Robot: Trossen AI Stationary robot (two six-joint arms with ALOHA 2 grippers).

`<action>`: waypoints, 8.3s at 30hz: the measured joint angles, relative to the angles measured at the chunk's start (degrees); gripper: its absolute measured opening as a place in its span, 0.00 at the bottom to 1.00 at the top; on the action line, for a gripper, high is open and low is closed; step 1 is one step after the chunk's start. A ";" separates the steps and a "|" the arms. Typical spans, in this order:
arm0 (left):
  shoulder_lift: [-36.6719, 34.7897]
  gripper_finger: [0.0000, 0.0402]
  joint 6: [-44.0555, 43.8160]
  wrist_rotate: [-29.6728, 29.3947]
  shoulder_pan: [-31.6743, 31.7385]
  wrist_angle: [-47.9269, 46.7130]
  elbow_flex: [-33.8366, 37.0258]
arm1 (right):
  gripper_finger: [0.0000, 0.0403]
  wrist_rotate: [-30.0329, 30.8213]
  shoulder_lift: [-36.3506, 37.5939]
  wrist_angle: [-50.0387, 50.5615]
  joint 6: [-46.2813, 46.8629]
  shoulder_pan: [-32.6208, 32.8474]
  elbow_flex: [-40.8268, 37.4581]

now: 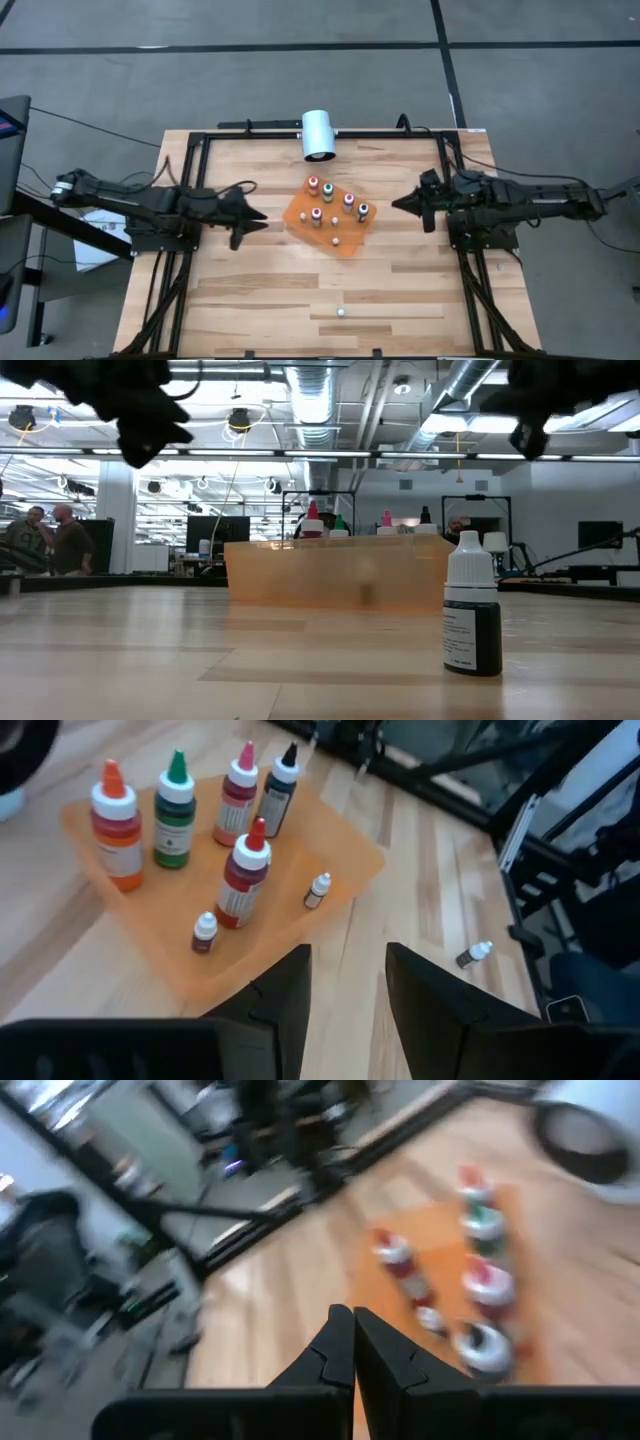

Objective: Pick & Place food coloring
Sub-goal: Put the small black food coloring bottle into the bin

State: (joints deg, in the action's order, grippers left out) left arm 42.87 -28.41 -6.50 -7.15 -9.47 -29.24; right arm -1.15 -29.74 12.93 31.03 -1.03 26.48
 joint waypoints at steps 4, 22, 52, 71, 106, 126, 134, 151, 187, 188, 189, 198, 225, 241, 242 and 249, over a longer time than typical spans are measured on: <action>-9.07 0.30 -0.23 -3.06 -1.80 -0.19 4.71 | 0.00 -2.03 -7.28 -0.22 -4.13 3.85 6.28; -30.73 0.30 -1.30 -7.67 -7.53 -3.68 15.09 | 0.00 -1.29 -42.34 17.42 -11.11 25.25 34.21; -35.56 0.30 2.54 -1.78 -11.64 -9.18 16.49 | 0.00 -10.73 -75.80 23.46 -14.55 26.77 53.99; -35.54 0.30 2.02 0.44 -11.64 -10.76 16.49 | 0.32 -12.21 -80.49 24.69 -21.04 27.81 58.09; -35.52 0.30 1.34 2.38 -11.64 -11.24 16.47 | 0.46 -9.45 -85.89 20.33 -20.99 27.90 57.54; -35.52 0.30 1.34 2.75 -11.64 -11.64 16.47 | 0.46 -7.69 -85.89 18.12 -20.61 28.73 57.33; -35.53 0.30 1.36 2.75 -11.63 -11.64 16.44 | 0.47 -7.89 -85.83 15.52 -19.05 29.26 55.53; -35.53 0.30 1.09 4.11 -11.64 -11.55 16.44 | 0.48 -9.36 -90.59 12.60 -15.72 29.54 55.99; -35.52 0.30 0.62 4.70 -11.64 -11.66 16.42 | 0.18 -8.55 -90.59 14.48 -9.90 28.78 55.88; -35.52 0.30 0.62 4.70 -11.64 -11.65 16.42 | 0.18 -8.55 -90.59 14.47 -9.58 28.62 55.88; -35.52 0.30 0.62 4.70 -11.64 -11.66 16.42 | 0.18 -8.53 -90.57 14.48 -9.40 28.37 55.88; -35.52 0.30 0.61 4.70 -11.64 -11.66 16.42 | 0.19 -8.40 -90.53 22.01 -11.95 25.71 61.25; -35.52 0.30 0.97 7.72 -11.63 -11.64 16.42 | 0.19 -1.93 -89.32 57.69 -28.69 11.34 86.56; -35.49 0.30 2.52 7.55 -11.61 -9.54 16.44 | 0.19 0.50 -75.45 49.28 -25.95 8.05 67.66; -35.51 0.30 2.53 7.33 -11.61 -9.34 16.44 | 0.19 0.79 -74.29 47.11 -25.37 7.97 65.63; -35.90 0.30 2.07 4.13 -11.61 -8.74 16.49 | 0.19 1.29 -67.58 37.00 -23.40 7.78 50.83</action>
State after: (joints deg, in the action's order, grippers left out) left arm 6.97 -26.34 -2.38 -18.76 -18.21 -12.75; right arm 0.14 -97.32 49.93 7.64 6.75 77.32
